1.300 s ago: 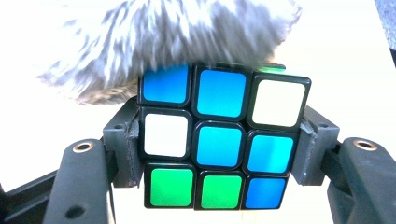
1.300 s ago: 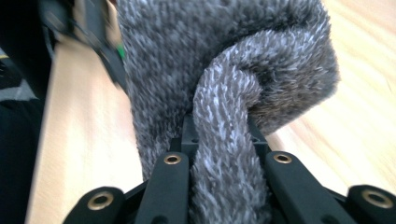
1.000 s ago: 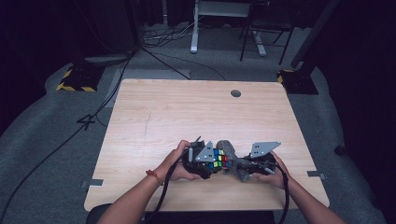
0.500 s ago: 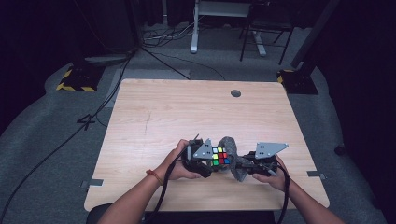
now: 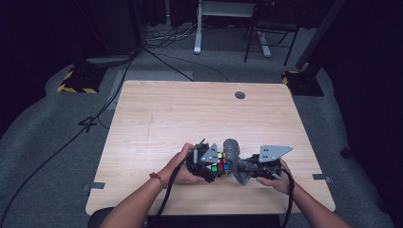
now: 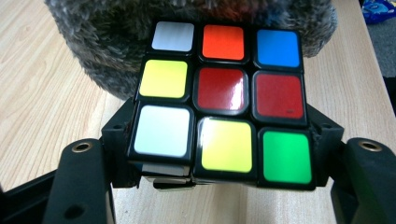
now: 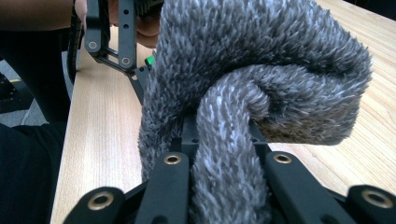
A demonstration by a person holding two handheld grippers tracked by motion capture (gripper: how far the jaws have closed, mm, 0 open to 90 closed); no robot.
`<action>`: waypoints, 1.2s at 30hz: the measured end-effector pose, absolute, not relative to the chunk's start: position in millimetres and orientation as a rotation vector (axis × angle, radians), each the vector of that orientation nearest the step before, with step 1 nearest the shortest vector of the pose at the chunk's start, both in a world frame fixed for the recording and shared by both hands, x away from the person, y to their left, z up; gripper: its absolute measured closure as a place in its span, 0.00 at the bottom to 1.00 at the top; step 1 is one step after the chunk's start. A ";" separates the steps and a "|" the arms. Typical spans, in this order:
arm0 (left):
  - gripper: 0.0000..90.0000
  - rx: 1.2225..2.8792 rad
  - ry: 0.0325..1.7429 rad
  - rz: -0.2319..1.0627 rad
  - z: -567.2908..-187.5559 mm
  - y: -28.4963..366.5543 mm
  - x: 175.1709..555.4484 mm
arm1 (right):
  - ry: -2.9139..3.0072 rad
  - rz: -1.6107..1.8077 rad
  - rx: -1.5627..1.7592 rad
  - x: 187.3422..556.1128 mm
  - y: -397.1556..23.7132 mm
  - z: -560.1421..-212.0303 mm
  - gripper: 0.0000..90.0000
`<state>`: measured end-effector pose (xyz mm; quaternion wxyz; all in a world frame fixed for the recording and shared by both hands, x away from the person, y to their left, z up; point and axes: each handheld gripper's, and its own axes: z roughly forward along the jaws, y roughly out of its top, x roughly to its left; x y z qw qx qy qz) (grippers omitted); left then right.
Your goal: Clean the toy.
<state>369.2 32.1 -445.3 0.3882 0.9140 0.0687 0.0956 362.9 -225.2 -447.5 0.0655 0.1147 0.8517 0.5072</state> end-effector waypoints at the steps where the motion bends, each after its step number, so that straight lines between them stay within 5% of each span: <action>1: 0.36 2.333 0.180 0.243 -445.7 31.2 369.9 | 2.568 1.533 0.349 363.1 -224.7 -447.1 0.86; 16: 0.37 2.309 0.133 0.287 -437.7 34.5 363.7 | 2.660 1.377 0.422 372.7 -223.4 -463.7 0.86; 26: 0.37 2.358 0.163 0.270 -447.1 30.4 368.8 | 2.565 1.450 0.326 356.5 -217.8 -440.4 0.86; 36: 0.37 2.281 0.190 0.258 -436.5 40.5 369.9 | 2.660 1.321 0.436 370.5 -219.8 -465.0 0.86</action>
